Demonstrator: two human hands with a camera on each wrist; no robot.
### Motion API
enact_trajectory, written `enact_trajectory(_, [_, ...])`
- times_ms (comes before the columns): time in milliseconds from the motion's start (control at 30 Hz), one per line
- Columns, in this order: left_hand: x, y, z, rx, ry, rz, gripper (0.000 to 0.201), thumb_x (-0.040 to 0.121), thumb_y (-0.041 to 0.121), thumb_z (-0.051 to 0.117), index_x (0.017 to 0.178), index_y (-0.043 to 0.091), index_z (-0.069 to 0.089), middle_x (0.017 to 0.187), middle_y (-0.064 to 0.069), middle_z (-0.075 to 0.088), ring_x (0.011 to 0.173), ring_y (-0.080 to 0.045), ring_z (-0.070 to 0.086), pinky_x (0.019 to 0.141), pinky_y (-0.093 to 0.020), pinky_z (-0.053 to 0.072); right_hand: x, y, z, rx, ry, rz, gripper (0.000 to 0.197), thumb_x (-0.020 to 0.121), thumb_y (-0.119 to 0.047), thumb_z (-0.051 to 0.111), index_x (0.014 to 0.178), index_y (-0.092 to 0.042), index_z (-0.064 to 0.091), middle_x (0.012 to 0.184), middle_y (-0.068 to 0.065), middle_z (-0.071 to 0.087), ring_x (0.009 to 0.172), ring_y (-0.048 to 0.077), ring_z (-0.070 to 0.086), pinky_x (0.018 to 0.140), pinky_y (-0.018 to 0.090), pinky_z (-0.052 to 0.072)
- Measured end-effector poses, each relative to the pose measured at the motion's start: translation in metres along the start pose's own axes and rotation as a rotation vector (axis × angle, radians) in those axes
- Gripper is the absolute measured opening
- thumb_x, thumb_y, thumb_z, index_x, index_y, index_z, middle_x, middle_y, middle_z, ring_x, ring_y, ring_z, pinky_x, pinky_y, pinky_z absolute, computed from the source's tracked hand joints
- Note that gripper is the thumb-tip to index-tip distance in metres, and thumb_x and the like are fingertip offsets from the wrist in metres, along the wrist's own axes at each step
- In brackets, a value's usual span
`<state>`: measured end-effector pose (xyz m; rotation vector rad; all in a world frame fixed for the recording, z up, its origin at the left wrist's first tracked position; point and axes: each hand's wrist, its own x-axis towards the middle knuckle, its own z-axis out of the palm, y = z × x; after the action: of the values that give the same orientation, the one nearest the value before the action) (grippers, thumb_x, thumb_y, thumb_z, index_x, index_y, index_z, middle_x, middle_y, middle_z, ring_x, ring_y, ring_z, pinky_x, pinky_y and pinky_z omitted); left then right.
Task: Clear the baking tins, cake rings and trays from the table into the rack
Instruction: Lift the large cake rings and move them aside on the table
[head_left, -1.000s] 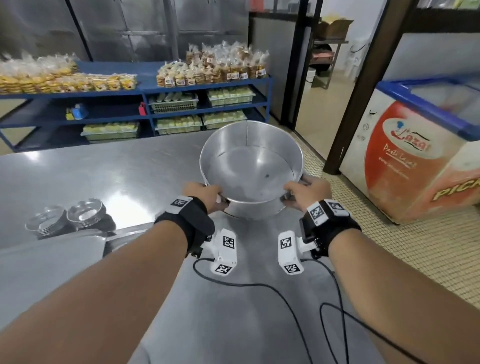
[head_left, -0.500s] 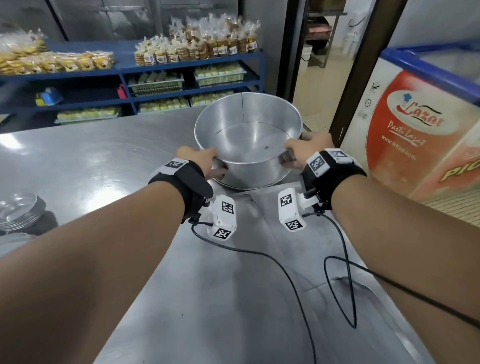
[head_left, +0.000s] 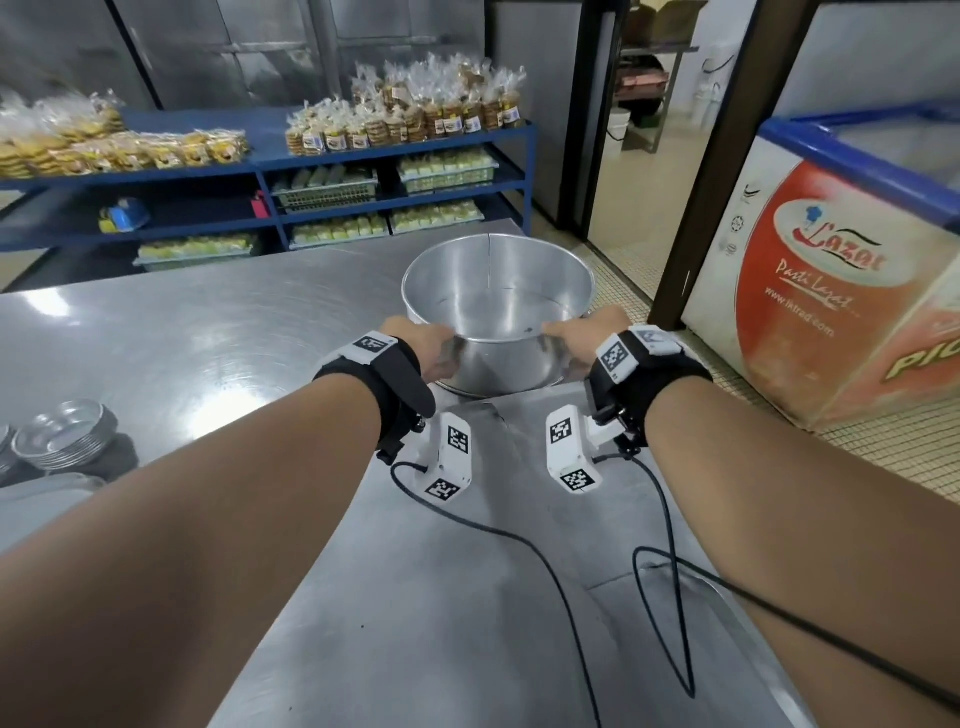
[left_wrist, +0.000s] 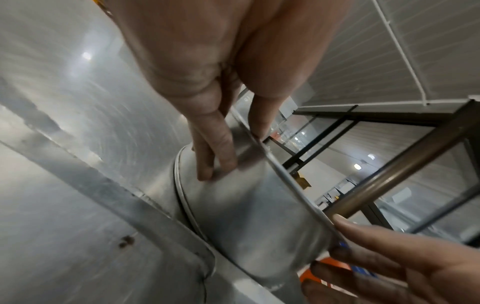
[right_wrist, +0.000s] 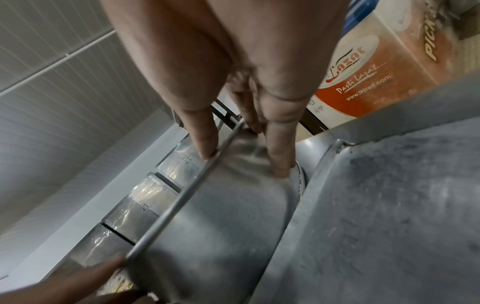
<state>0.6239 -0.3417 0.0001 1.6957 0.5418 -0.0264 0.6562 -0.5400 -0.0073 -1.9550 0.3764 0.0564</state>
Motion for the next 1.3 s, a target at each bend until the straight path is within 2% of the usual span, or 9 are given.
enact_trajectory(200, [-0.07,0.038,-0.006,0.209,-0.193,-0.038,0.032,0.092,0.013,0.067,0.119,-0.001,0.057,0.106,-0.021,0.067,0.078,-0.031,0.063,0.076,-0.04,0.058,-0.062,-0.028,-0.03,-0.256,-0.1,-0.04,0.042,0.066,-0.028,0.081,0.1,-0.006,0.071,0.086,0.009,0.07,0.081,0.028,0.067,0.081,0.042,0.059])
enact_trajectory(300, [-0.118,0.058,-0.014,0.286,-0.298,-0.012,0.026,0.093,0.015,0.066,0.111,-0.003,0.06,0.089,-0.013,0.067,0.072,-0.03,0.061,0.071,-0.038,0.056,-0.109,-0.049,-0.052,-0.45,-0.12,-0.105,0.037,0.068,-0.026,0.081,0.097,-0.004,0.072,0.076,0.009,0.064,0.072,0.027,0.06,0.067,0.033,0.053])
enact_trajectory(400, [-0.17,0.071,-0.023,0.413,-0.383,0.063,0.026,0.092,0.019,0.067,0.108,-0.001,0.063,0.09,-0.011,0.069,0.072,-0.029,0.062,0.077,-0.04,0.057,-0.163,-0.071,-0.079,-0.671,-0.161,-0.171,0.029,0.073,-0.028,0.081,0.095,-0.01,0.074,0.086,0.007,0.072,0.086,0.025,0.068,0.077,0.032,0.058])
enact_trajectory(500, [-0.223,0.08,-0.035,0.532,-0.431,0.178,0.025,0.09,0.02,0.07,0.104,0.0,0.068,0.09,-0.009,0.07,0.071,-0.027,0.064,0.081,-0.043,0.058,-0.228,-0.09,-0.107,-0.785,-0.189,-0.234,0.023,0.075,-0.027,0.082,0.093,-0.014,0.075,0.073,-0.005,0.066,0.078,0.018,0.066,0.064,0.024,0.054])
enact_trajectory(600, [-0.275,0.082,-0.046,0.705,-0.45,0.309,0.028,0.087,0.027,0.071,0.103,0.004,0.071,0.096,-0.008,0.074,0.079,-0.023,0.072,0.083,-0.041,0.061,-0.288,-0.092,-0.128,-0.904,-0.173,-0.293,0.035,0.075,-0.024,0.083,0.106,-0.013,0.07,0.096,0.001,0.068,0.092,0.021,0.065,0.078,0.027,0.053])
enact_trajectory(733, [-0.345,0.074,-0.06,1.13,-0.481,0.56,0.039,0.086,0.039,0.071,0.112,0.011,0.073,0.109,-0.007,0.073,0.1,-0.025,0.068,0.09,-0.037,0.056,-0.359,-0.073,-0.151,-1.058,-0.165,-0.286,0.055,0.06,-0.031,0.089,0.111,-0.022,0.068,0.11,0.001,0.068,0.094,0.023,0.066,0.083,0.036,0.057])
enact_trajectory(867, [-0.414,0.044,-0.067,1.268,-0.52,0.704,0.042,0.089,0.041,0.068,0.118,0.012,0.071,0.118,-0.004,0.069,0.109,-0.025,0.063,0.094,-0.035,0.051,-0.431,-0.043,-0.169,-1.077,-0.207,-0.223,0.067,0.063,-0.024,0.09,0.125,-0.016,0.063,0.118,0.004,0.066,0.102,0.024,0.066,0.086,0.036,0.056])
enact_trajectory(1167, [-0.508,-0.052,-0.069,1.314,-0.67,0.665,0.054,0.089,0.046,0.065,0.128,0.009,0.061,0.126,-0.011,0.064,0.114,-0.03,0.061,0.096,-0.039,0.053,-0.55,0.055,-0.194,-1.062,-0.167,-0.004,0.056,0.072,-0.021,0.084,0.122,-0.013,0.06,0.121,0.005,0.063,0.104,0.027,0.065,0.089,0.041,0.056])
enact_trajectory(1300, [-0.535,-0.091,-0.067,1.305,-0.672,0.556,0.053,0.087,0.049,0.065,0.12,0.008,0.062,0.119,-0.012,0.066,0.105,-0.032,0.065,0.087,-0.038,0.055,-0.574,0.092,-0.198,-1.011,-0.141,0.096,0.065,0.072,-0.024,0.086,0.129,-0.013,0.055,0.125,0.005,0.062,0.113,0.027,0.062,0.095,0.039,0.052])
